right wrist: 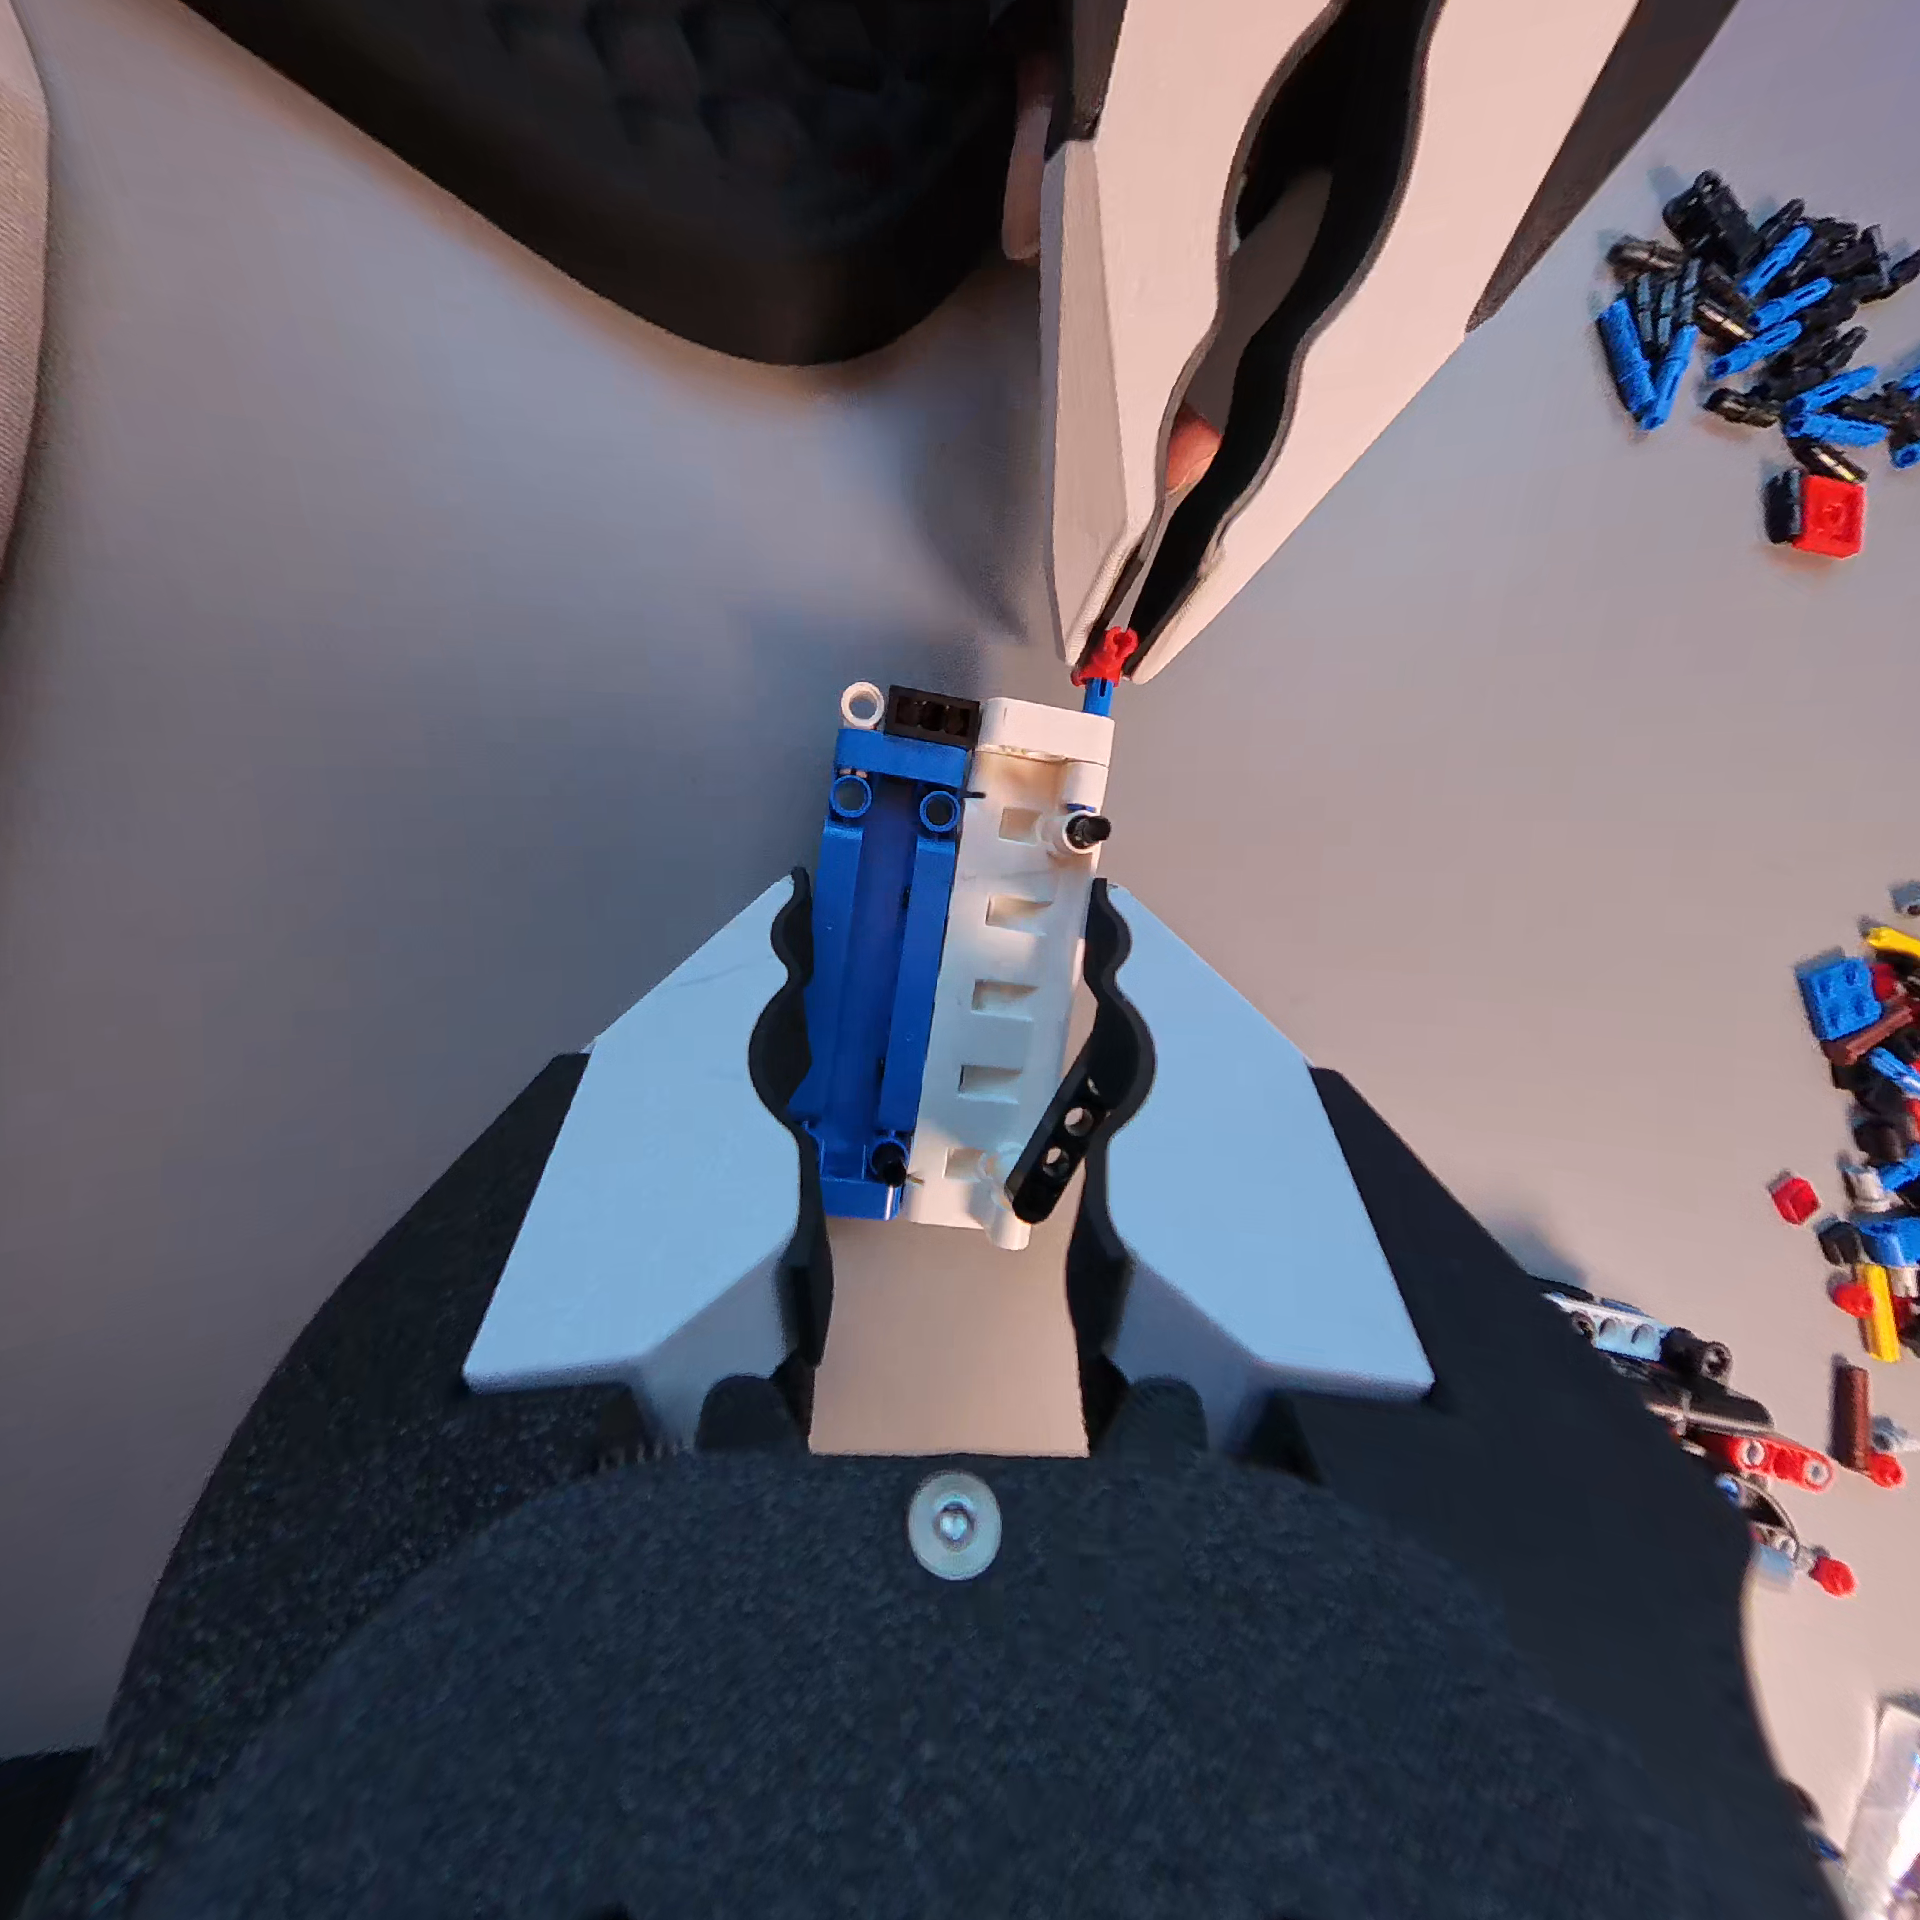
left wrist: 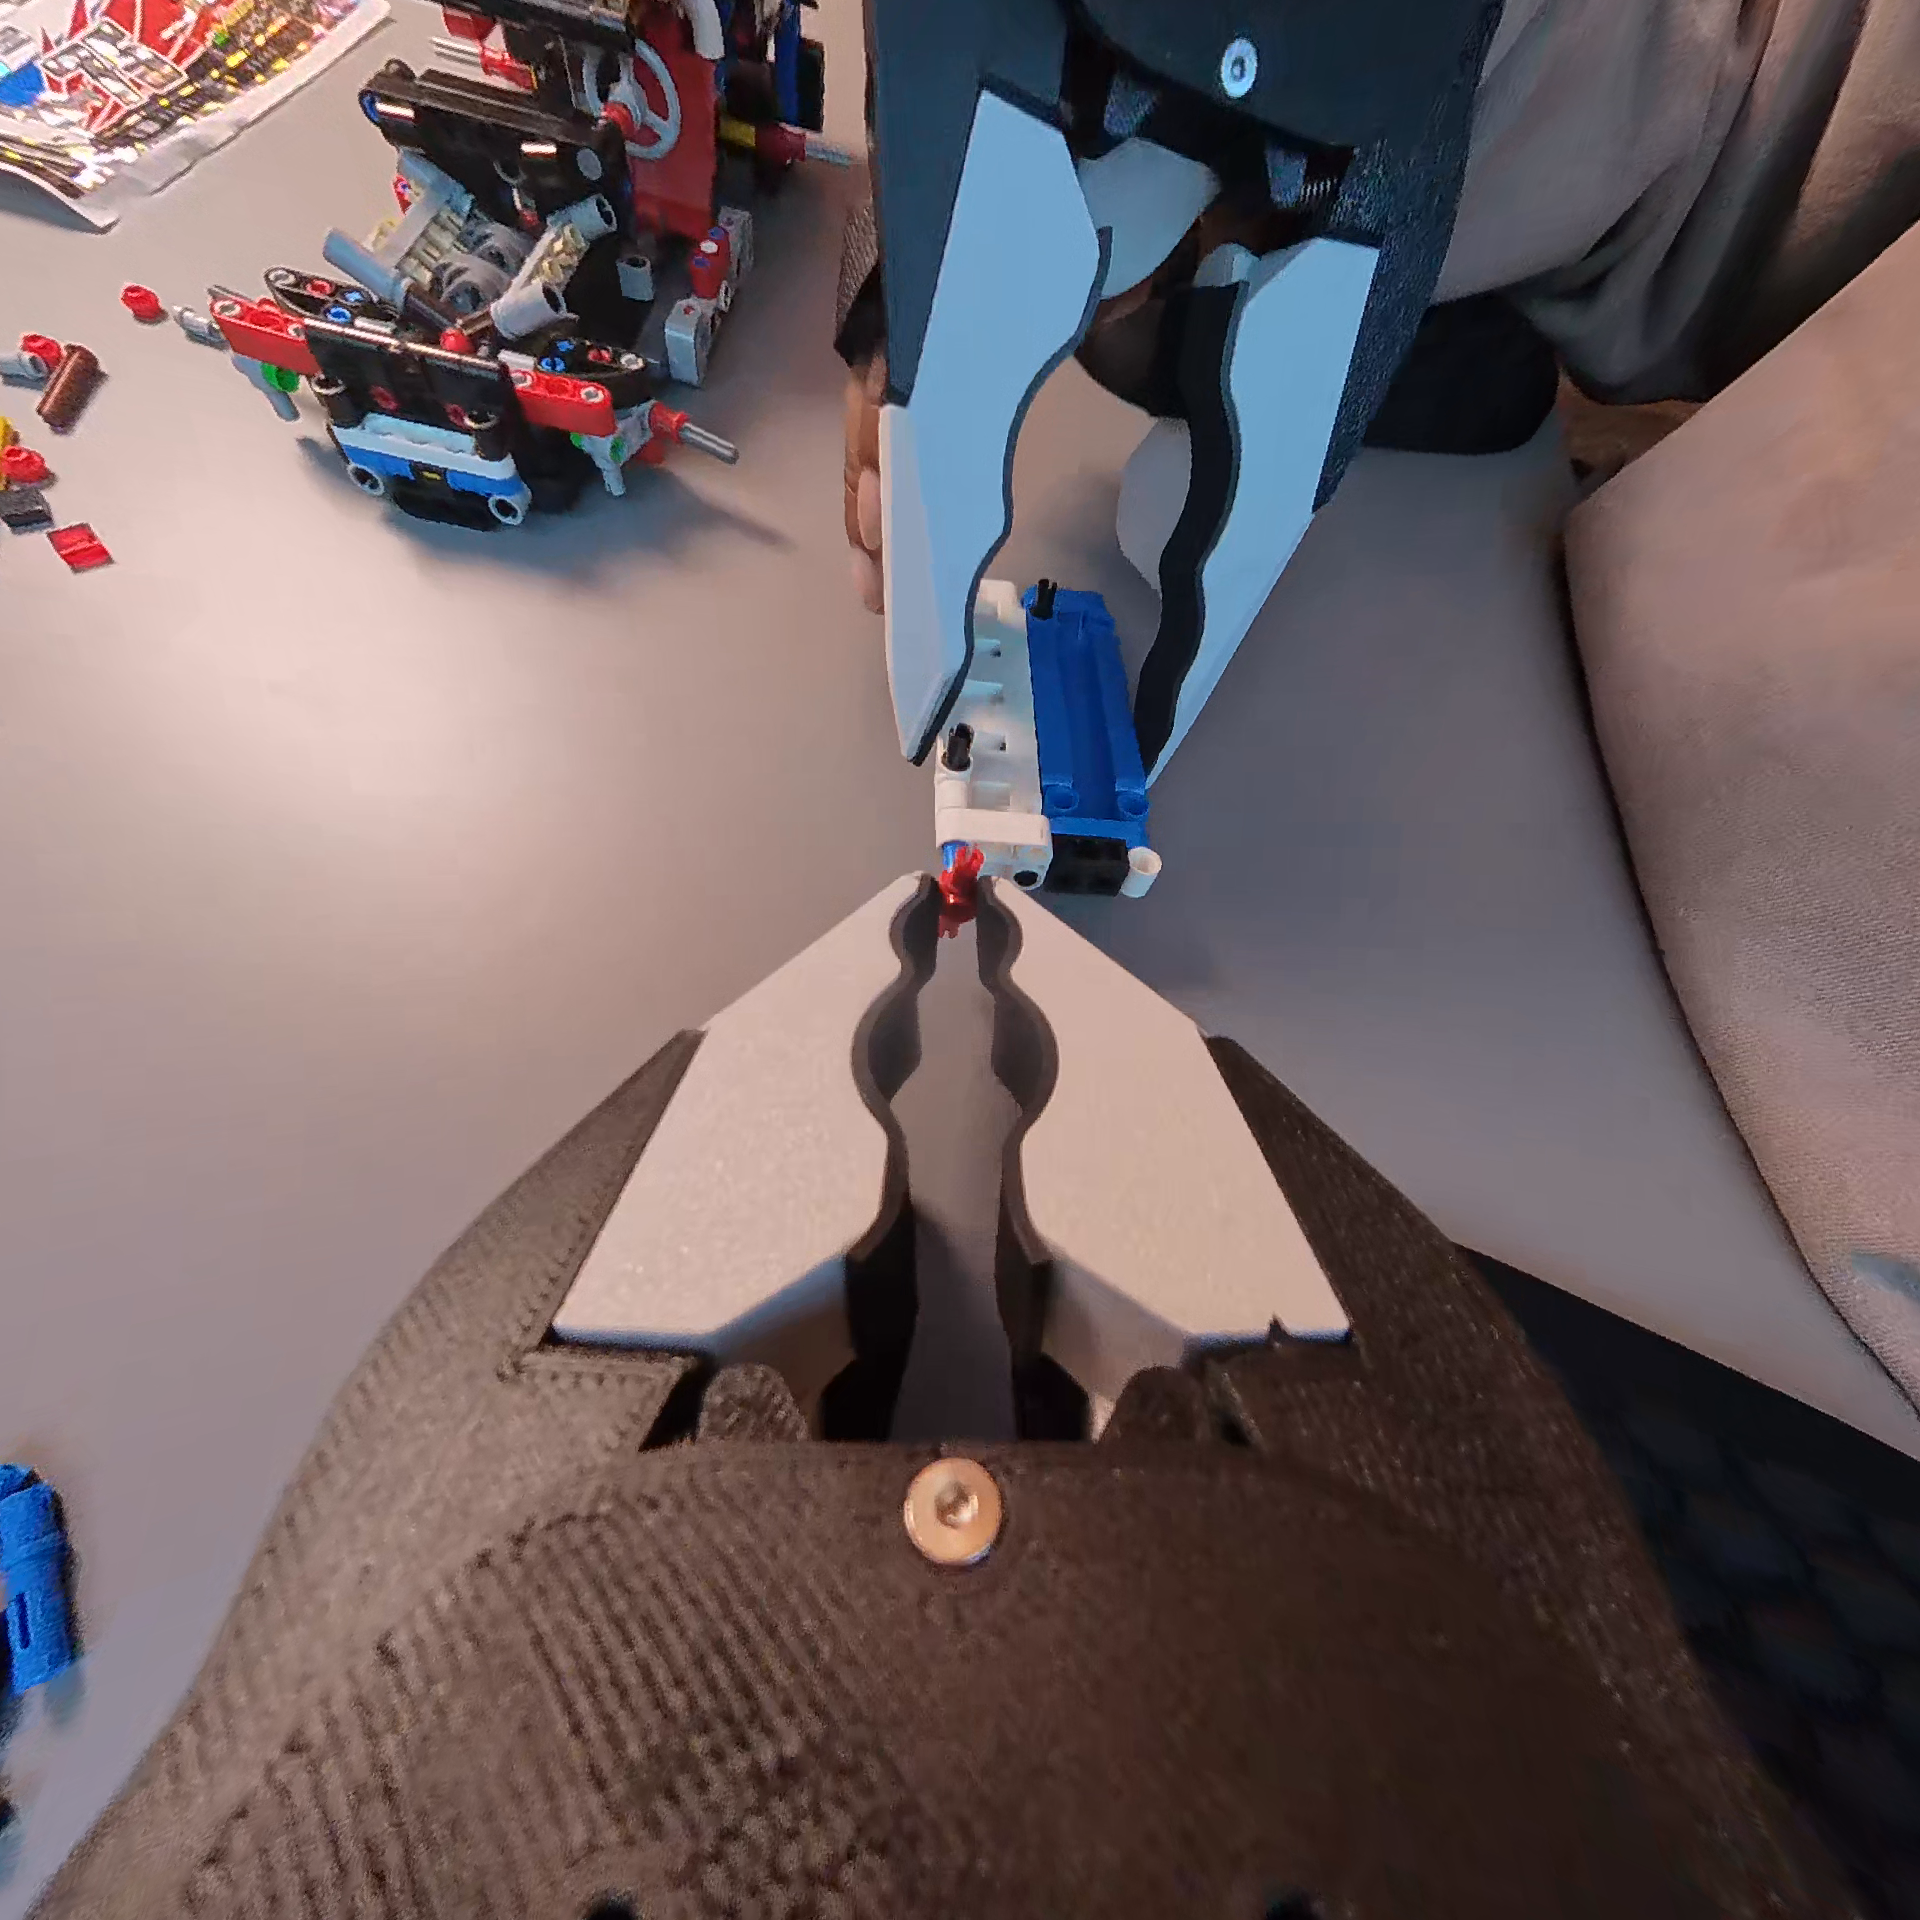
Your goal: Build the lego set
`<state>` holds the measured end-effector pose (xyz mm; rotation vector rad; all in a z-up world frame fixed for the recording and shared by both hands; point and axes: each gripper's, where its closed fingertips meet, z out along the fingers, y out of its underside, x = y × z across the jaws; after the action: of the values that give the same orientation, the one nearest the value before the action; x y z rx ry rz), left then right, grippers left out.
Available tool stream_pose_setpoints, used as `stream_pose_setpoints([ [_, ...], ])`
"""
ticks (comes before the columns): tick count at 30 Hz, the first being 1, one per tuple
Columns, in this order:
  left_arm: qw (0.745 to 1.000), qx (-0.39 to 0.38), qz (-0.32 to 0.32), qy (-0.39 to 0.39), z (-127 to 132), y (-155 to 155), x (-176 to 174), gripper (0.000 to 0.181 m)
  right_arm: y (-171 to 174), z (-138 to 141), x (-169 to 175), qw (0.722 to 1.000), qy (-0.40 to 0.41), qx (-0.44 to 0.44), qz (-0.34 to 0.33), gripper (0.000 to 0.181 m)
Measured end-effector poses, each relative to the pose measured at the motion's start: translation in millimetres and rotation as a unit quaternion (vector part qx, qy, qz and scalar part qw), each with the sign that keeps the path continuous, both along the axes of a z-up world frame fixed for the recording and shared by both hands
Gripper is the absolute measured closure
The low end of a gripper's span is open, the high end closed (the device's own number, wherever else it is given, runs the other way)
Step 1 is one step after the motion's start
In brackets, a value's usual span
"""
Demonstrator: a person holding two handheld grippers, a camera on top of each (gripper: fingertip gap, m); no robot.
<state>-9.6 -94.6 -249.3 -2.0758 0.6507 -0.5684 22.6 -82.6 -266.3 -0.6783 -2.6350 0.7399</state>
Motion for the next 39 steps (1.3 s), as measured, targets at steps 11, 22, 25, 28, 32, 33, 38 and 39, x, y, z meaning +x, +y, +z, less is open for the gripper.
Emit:
stream_pose_setpoints([
  [11, 1.0, 0.011, -0.012, 0.008, 1, 0, 4, 0.177, -8, 1, -1, 1.0, 0.006, -0.028, 0.005, 0.132],
  [22, 0.997, 0.016, 0.005, -0.074, 17, 6, 2, 0.177, -4, 11, -5, 0.997, 0.033, -0.064, -0.01, 0.132],
  [25, 0.996, 0.011, 0.008, -0.094, 19, 6, 2, 0.177, -4, 14, -6, 0.997, 0.046, -0.064, -0.01, 0.132],
  [28, 0.995, 0.011, 0.008, -0.099, 20, 7, 2, 0.177, -4, 14, -5, 0.997, 0.042, -0.07, -0.012, 0.131],
  [32, 0.995, 0.032, 0.011, -0.096, 24, 9, 2, 0.176, -1, 16, -4, 0.996, 0.031, -0.08, -0.017, 0.131],
  [33, 0.995, 0.039, 0.012, -0.093, 26, 9, 2, 0.17, 0, 15, -4, 0.996, 0.028, -0.079, -0.018, 0.131],
  [38, 0.998, 0.045, 0.024, -0.049, 20, 9, 1, 0.165, 2, 11, -4, 0.997, 0.024, -0.074, -0.019, 0.131],
  [39, 0.998, 0.044, 0.022, -0.042, 18, 9, 2, 0.166, 2, 12, -4, 0.997, 0.025, -0.073, -0.019, 0.131],
])
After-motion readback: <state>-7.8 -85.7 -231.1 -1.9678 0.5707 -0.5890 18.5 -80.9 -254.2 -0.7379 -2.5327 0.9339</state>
